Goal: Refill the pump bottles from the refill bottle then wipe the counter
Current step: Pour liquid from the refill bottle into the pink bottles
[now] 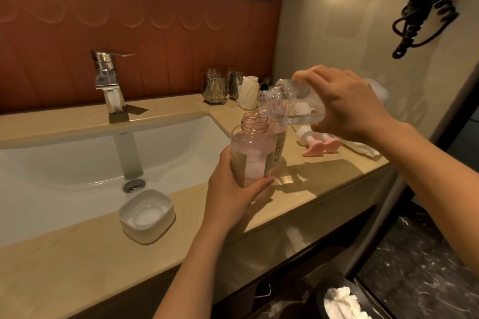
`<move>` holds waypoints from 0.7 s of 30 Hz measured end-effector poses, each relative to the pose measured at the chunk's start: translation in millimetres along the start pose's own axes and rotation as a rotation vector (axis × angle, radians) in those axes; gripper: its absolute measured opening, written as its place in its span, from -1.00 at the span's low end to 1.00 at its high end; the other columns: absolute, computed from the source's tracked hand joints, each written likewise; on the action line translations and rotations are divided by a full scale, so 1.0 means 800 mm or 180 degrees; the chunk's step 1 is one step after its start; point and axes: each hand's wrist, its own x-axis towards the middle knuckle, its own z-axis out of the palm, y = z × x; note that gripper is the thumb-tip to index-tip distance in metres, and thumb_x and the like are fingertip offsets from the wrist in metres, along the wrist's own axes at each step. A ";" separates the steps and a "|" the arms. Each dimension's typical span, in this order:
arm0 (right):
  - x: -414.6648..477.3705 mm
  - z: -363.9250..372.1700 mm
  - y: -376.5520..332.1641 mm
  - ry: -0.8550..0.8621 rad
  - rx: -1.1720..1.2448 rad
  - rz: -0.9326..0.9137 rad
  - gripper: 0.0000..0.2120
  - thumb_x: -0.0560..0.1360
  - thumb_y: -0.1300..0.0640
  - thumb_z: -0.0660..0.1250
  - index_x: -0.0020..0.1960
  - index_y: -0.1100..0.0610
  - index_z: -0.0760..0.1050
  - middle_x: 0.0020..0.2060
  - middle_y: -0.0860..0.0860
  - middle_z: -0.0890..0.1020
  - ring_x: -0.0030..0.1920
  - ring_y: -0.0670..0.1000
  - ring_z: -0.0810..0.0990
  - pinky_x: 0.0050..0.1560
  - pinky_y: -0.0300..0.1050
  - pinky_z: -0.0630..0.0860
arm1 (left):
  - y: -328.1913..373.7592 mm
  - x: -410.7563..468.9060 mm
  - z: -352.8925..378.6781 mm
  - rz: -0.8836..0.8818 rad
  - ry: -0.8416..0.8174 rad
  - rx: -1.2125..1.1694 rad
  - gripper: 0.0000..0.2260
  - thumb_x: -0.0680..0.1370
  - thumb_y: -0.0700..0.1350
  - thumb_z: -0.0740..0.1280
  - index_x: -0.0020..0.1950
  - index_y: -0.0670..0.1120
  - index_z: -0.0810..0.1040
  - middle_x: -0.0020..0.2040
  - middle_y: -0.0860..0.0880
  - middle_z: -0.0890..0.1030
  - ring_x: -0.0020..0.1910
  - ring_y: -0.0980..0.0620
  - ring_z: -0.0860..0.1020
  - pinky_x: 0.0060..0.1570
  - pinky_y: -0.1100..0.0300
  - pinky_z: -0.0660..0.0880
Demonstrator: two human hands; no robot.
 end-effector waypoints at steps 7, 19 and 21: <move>-0.001 0.004 0.001 0.0007 0.0029 0.0040 -0.20 0.19 0.14 0.60 0.35 0.14 0.33 0.22 0.15 0.49 0.09 0.22 0.50 0.06 0.09 0.42 | -0.002 0.000 0.000 0.0030 0.0045 -0.0002 -0.35 0.29 0.10 0.55 0.27 0.18 0.28 0.09 0.26 0.49 0.08 0.22 0.49 -0.02 0.35 0.48; -0.018 0.022 -0.004 0.0005 0.0511 0.0390 -0.23 0.20 0.14 0.56 0.34 0.07 0.30 0.19 0.04 0.46 0.05 0.10 0.48 -0.05 -0.05 0.38 | 0.000 -0.002 -0.002 0.0026 0.0036 -0.0004 -0.34 0.30 0.10 0.54 0.29 0.17 0.29 0.12 0.25 0.49 0.10 0.24 0.48 0.04 0.30 0.49; -0.024 0.026 -0.007 0.0032 0.0676 0.0495 -0.26 0.20 0.15 0.54 0.31 0.06 0.31 0.16 0.03 0.47 0.01 0.08 0.47 -0.12 -0.11 0.31 | 0.000 -0.002 -0.002 0.0033 0.0027 -0.0009 -0.34 0.30 0.10 0.54 0.30 0.14 0.30 0.13 0.23 0.50 0.10 0.22 0.49 0.03 0.30 0.50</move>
